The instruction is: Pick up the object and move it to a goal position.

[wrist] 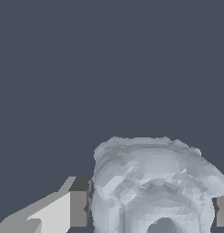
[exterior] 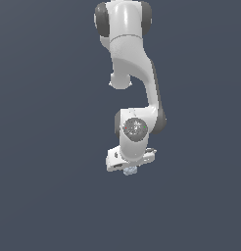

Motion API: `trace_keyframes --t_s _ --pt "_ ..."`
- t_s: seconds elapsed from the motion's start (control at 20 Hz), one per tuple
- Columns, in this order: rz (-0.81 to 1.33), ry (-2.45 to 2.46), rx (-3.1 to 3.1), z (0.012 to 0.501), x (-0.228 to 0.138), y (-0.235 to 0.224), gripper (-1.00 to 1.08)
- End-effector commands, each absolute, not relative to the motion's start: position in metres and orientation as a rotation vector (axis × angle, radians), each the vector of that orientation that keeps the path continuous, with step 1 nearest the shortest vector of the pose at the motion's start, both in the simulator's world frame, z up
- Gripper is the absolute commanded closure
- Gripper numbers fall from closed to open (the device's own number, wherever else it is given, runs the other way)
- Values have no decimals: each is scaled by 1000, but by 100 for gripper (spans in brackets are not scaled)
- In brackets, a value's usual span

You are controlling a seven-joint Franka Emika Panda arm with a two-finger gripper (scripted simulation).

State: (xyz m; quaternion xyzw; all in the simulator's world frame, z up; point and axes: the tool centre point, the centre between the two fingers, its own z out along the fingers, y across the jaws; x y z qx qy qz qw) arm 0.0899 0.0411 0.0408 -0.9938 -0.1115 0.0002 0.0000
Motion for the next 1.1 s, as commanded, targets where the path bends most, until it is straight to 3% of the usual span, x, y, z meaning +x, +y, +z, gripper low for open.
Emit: trace_keyframes --t_s 0.0,0.6,1.05 --pt "0 -350 -3122 41 90 41 108" --pt "0 -350 -3122 48 89 36 108" --pt "0 -350 -3122 97 84 2 108"
